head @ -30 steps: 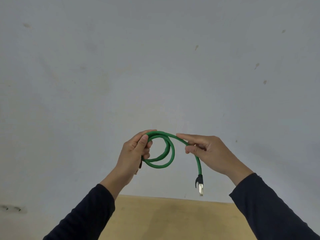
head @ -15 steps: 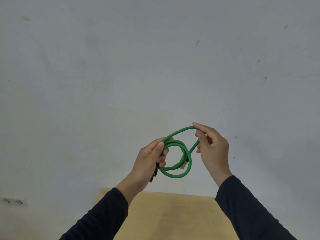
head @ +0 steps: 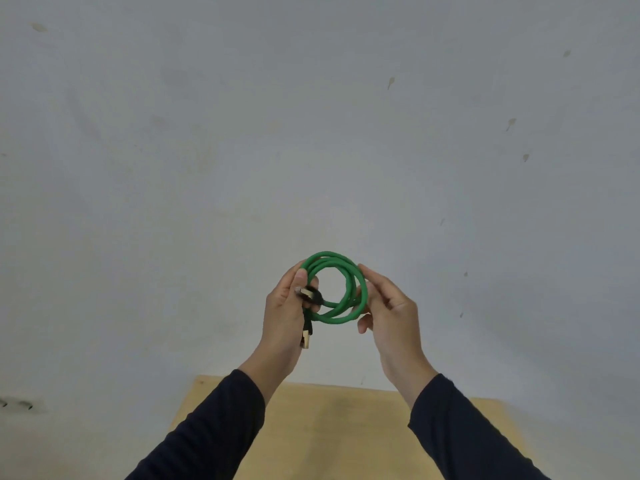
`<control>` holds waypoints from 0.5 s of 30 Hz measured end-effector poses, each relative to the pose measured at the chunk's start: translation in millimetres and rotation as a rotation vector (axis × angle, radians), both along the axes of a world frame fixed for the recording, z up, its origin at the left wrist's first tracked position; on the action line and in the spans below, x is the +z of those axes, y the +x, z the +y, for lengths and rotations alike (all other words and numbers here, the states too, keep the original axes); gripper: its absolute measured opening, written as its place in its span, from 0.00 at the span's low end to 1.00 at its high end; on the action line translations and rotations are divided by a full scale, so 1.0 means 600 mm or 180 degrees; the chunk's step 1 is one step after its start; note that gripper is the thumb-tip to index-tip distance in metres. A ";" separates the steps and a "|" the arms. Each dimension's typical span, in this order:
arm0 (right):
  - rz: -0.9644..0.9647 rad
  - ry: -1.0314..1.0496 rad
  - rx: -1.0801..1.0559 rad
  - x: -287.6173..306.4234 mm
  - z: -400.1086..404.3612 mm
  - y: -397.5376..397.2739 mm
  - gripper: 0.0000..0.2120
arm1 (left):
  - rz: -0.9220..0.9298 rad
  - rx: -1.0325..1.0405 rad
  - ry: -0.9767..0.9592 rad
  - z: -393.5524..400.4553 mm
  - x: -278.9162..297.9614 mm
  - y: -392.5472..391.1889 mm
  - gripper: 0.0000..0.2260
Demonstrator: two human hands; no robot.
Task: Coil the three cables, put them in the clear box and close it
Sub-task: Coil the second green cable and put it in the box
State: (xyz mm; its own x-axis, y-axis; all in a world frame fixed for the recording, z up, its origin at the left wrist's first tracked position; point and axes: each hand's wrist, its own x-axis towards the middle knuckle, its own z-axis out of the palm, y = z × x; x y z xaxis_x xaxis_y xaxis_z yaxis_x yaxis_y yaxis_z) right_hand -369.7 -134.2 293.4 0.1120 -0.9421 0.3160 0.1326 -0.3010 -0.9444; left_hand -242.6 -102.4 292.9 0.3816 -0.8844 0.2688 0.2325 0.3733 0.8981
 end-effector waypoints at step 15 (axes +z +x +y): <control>0.0437 -0.0231 -0.0336 -0.032 0.007 0.018 0.09 | 0.0289 -0.0032 0.0120 -0.006 -0.030 0.003 0.24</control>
State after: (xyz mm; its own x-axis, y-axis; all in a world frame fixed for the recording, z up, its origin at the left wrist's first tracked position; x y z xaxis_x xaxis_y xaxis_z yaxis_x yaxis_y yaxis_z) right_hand -358.9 -129.9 274.3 0.0603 -0.9262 0.3722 -0.0319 -0.3745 -0.9267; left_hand -240.6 -106.0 274.8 0.3939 -0.8971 0.2000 0.3173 0.3370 0.8864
